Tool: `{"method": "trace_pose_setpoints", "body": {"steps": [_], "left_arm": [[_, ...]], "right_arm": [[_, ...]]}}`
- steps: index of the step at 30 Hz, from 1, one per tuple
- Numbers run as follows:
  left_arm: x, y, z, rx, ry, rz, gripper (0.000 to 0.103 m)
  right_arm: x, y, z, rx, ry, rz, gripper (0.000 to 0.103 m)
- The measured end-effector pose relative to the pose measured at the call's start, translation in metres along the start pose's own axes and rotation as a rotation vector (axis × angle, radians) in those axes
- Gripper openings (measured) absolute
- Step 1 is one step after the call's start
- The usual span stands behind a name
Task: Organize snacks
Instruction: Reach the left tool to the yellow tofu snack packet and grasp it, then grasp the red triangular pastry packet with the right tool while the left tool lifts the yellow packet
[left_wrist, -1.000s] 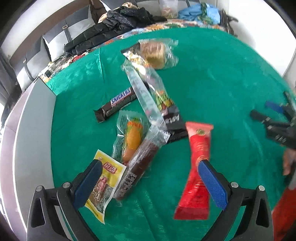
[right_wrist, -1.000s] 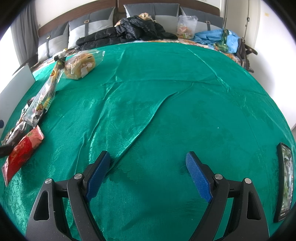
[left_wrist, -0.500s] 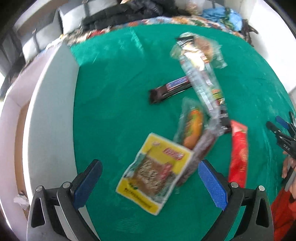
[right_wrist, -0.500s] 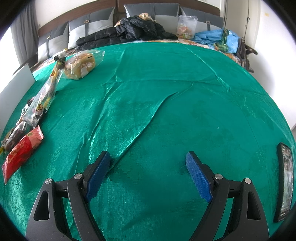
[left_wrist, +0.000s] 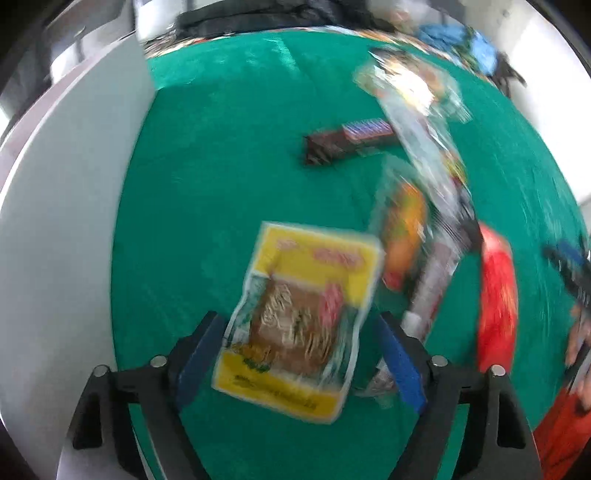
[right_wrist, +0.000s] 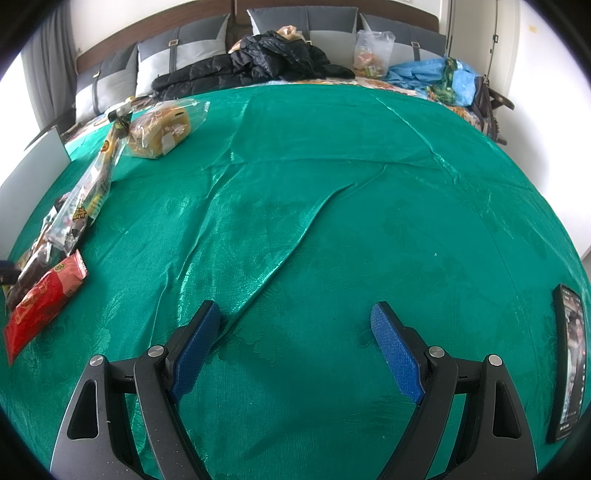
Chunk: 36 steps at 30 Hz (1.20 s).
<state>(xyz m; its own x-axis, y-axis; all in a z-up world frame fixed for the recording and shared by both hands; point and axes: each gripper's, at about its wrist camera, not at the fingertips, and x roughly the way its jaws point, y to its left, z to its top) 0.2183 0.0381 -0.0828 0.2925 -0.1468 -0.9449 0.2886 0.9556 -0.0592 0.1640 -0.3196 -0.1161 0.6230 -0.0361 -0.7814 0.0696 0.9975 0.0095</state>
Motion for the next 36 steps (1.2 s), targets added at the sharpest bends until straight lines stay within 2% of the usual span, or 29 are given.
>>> {"method": "trace_pose_setpoints", "body": {"steps": [1,2,3,4,9,11,13,14,22,23,25,27,29,30,31,32,33,35,36], "left_arm": [[-0.002,-0.007,-0.006,0.028,-0.003,0.006,0.067],[-0.003,-0.014,-0.012,0.047,-0.005,0.015,0.065],[-0.004,-0.019,-0.018,0.052,-0.009,0.019,0.056],[-0.006,-0.023,-0.024,0.042,-0.017,0.026,0.052],[-0.015,-0.016,-0.051,-0.145,-0.023,-0.002,0.050],[-0.018,-0.009,-0.059,-0.201,-0.017,-0.014,0.052],[-0.017,-0.005,-0.063,-0.212,-0.009,-0.062,0.075],[-0.016,-0.005,-0.064,-0.198,-0.002,-0.071,0.078],[0.000,-0.022,-0.038,-0.017,0.023,0.061,0.083],[-0.001,-0.025,-0.039,-0.013,0.001,0.063,0.075],[-0.005,-0.031,-0.039,-0.023,-0.040,0.069,0.047],[-0.009,-0.035,-0.043,-0.045,-0.060,0.095,0.041],[-0.014,-0.033,-0.051,-0.082,-0.085,0.078,0.040],[-0.019,-0.030,-0.059,-0.109,-0.099,0.065,0.040],[-0.023,-0.026,-0.066,-0.138,-0.117,0.044,0.040],[-0.031,-0.018,-0.080,-0.157,-0.132,0.029,0.040],[-0.035,-0.017,-0.087,-0.177,-0.151,0.020,0.040],[-0.041,-0.014,-0.090,-0.197,-0.176,0.008,0.040],[-0.046,-0.012,-0.093,-0.202,-0.188,0.000,0.040]], "right_arm": [[0.000,0.000,0.000,0.000,0.000,0.000,0.086],[0.000,0.000,0.000,0.000,0.000,0.000,0.086],[0.000,0.000,0.000,0.000,0.000,0.000,0.086],[0.000,0.000,0.000,0.000,0.000,0.000,0.086],[0.001,0.000,0.001,0.000,0.000,0.001,0.086],[0.000,0.000,0.000,0.000,0.000,0.000,0.086],[0.000,0.000,0.000,0.000,0.000,0.001,0.086],[0.000,0.000,0.000,0.000,0.000,0.000,0.086],[0.000,0.000,0.000,0.000,0.000,0.001,0.086],[0.000,0.000,0.000,0.000,0.000,0.001,0.086],[0.000,0.000,0.000,0.001,0.000,0.003,0.087],[-0.001,0.001,-0.001,0.003,0.000,0.008,0.087],[-0.002,0.003,-0.001,0.003,0.008,0.005,0.085],[-0.004,0.003,0.000,0.026,0.044,0.007,0.084],[-0.009,0.005,0.002,0.087,0.080,0.053,0.084],[-0.019,0.009,0.002,0.207,0.111,0.190,0.084],[-0.023,0.015,0.004,0.258,0.130,0.263,0.084],[-0.027,0.053,0.010,0.299,0.225,0.431,0.083],[-0.025,0.073,0.014,0.297,0.266,0.487,0.081]]}}
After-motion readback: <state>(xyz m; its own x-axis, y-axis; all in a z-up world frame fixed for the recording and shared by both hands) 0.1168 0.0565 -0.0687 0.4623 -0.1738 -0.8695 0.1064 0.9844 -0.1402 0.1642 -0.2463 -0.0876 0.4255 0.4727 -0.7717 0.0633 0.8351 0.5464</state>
